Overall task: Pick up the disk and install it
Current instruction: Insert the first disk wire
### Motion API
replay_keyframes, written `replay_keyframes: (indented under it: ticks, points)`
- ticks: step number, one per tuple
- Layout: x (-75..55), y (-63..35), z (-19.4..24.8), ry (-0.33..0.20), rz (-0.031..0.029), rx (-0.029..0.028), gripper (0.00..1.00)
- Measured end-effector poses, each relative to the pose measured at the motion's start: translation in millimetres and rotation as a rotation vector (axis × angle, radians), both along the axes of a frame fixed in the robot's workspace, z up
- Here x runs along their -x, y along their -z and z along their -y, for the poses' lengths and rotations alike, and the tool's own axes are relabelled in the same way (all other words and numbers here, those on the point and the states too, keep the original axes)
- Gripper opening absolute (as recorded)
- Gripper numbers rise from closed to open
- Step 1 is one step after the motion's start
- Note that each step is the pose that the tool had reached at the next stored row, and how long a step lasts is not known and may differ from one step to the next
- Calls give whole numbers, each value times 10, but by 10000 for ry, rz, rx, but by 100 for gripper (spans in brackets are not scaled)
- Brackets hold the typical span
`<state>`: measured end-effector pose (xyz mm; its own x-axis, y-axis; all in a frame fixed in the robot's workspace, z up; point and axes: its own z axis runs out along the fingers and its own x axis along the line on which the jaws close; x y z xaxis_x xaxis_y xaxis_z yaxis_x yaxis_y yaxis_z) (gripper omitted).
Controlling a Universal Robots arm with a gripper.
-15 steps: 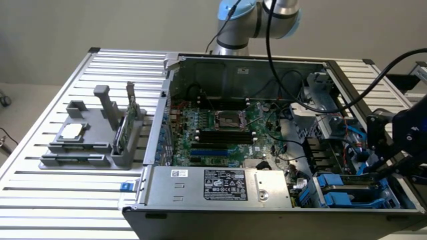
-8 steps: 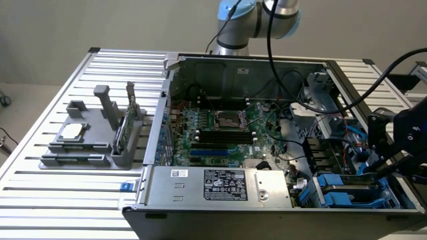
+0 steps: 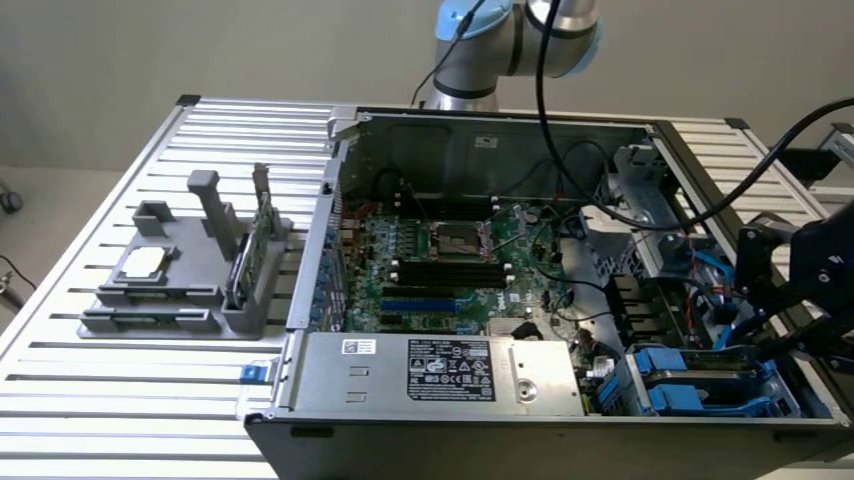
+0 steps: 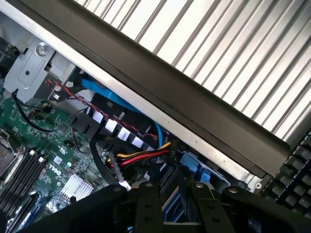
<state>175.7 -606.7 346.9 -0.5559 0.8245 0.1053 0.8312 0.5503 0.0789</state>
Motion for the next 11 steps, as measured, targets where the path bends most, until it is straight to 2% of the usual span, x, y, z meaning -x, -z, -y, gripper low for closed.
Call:
replay_keyframes:
  ticks: [6,11]
  points:
    - [-14,34,21,100,-1,-202,30]
    - [-21,56,28,161,-1,-286,30]
